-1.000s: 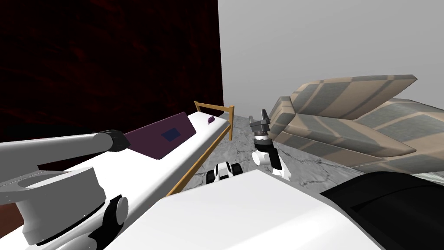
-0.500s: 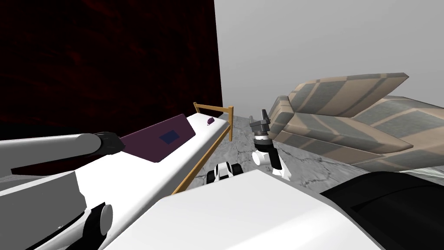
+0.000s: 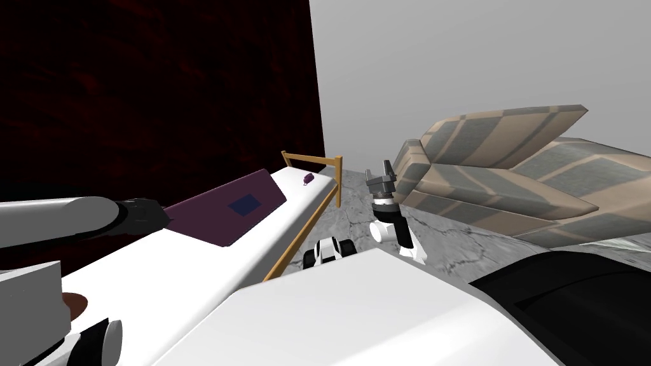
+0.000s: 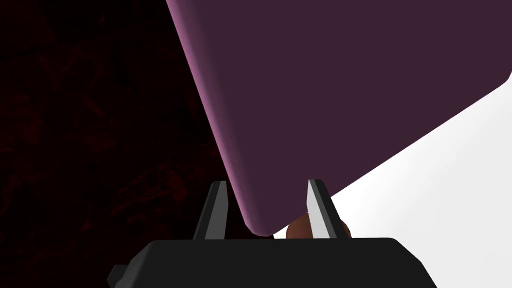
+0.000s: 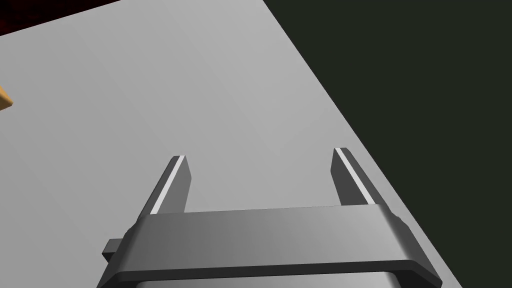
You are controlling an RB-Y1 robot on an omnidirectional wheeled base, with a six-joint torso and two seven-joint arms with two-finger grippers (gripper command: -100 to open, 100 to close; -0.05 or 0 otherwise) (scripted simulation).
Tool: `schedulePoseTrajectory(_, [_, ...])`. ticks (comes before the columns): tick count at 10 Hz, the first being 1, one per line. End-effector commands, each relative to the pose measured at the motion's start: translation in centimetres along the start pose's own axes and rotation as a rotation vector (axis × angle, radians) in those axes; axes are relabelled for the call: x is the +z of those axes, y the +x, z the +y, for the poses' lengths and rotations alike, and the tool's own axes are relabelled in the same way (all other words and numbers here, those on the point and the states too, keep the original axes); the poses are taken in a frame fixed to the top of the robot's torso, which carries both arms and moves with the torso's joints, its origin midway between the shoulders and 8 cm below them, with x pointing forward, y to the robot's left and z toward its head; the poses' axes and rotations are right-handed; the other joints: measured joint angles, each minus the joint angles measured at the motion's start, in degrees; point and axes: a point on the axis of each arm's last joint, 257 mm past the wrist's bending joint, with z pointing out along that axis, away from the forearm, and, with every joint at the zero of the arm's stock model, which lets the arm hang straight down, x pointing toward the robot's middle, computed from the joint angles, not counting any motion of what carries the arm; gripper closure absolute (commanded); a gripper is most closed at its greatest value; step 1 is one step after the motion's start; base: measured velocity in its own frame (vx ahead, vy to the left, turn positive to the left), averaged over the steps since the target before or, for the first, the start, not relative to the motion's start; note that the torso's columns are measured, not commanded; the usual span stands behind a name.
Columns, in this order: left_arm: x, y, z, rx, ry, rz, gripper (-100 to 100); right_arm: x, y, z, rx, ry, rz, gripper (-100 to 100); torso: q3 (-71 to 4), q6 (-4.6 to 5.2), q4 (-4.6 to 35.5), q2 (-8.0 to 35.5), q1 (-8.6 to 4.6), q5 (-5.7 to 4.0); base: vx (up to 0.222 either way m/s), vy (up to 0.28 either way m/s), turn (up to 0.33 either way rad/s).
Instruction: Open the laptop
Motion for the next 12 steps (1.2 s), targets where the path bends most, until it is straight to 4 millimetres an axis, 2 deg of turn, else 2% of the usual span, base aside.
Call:
schedulePoseTrajectory(1, [0.2,-1.4,1.2,-0.014,-0.075,-0.01,100,0.0,0.0,0.0,0.0,0.0,0.0,0,0.0,0.02,0.0,0.0,0.0,0.06,0.052,0.045,-0.073])
schedulePoseTrajectory(2, [0.1,-0.8,1.5,-0.009,-0.085,0.016,100,0.0,0.0,0.0,0.0,0.0,0.0,0,0.0,-0.05,0.0,0.0,0.04,0.06,0.048,0.041,-0.037])
schedulePoseTrajectory(3, [-0.1,-2.2,1.7,-0.022,-0.116,-0.011,100,0.0,0.0,0.0,0.0,0.0,0.0,0,0.0,-0.03,0.0,0.0,-0.02,0.08,0.063,0.047,-0.079])
schedulePoseTrajectory(4, [-0.2,-1.5,2.0,-0.016,-0.127,0.018,100,0.0,0.0,0.0,0.0,0.0,0.0,0,0.0,-0.05,0.0,0.0,-0.01,0.01,0.053,0.055,-0.025])
schedulePoseTrajectory(5, [-0.5,-2.9,2.1,-0.03,-0.157,-0.012,100,0.0,0.0,0.0,0.0,0.0,0.0,0,0.0,0.01,0.0,0.0,-0.03,0.07,0.057,0.048,-0.082])
schedulePoseTrajectory(6, [-0.6,-2.2,2.4,-0.024,-0.168,0.015,100,0.0,0.0,0.0,0.0,0.0,0.0,0,0.0,-0.06,0.0,0.0,0.01,0.05,0.05,0.047,-0.027])
schedulePoseTrajectory(7, [-1.0,-3.6,2.5,-0.038,-0.197,-0.014,100,0.0,0.0,0.0,0.0,0.0,0.0,0,0.1,0.01,0.0,0.1,-0.13,0.02,0.052,0.054,-0.085])
schedulePoseTrajectory(8, [-1.1,-2.9,2.8,-0.032,-0.209,0.014,100,0.0,0.0,0.0,0.0,0.0,0.0,0,0.1,-0.05,0.1,0.1,-0.16,-0.07,0.046,0.052,-0.032])
schedulePoseTrajectory(9, [-1.6,-4.2,2.9,-0.046,-0.237,-0.015,100,0.0,0.0,0.0,0.0,0.0,0.0,0,0.2,-0.02,0.1,0.2,-0.26,-0.03,0.055,0.051,-0.081])
schedulePoseTrajectory(10, [-1.7,-3.6,3.2,-0.04,-0.25,0.012,100,0.0,0.0,0.0,0.0,0.0,0.0,0,0.2,-0.06,0.1,0.2,-0.26,-0.12,0.048,0.049,-0.025])
schedulePoseTrajectory(11, [-1.9,-3.8,2.5,-0.042,-0.225,0.003,100,0.0,0.0,0.0,0.0,0.0,0.0,0,0.2,-0.01,0.1,0.2,-0.35,-0.15,0.02,0.021,-0.002])
schedulePoseTrajectory(12, [-2.0,-3.6,3.4,-0.043,-0.264,0.016,100,0.0,0.0,0.0,0.0,0.0,0.0,0,0.2,0.01,0.2,0.3,-0.46,-0.23,0.047,0.037,0.005])
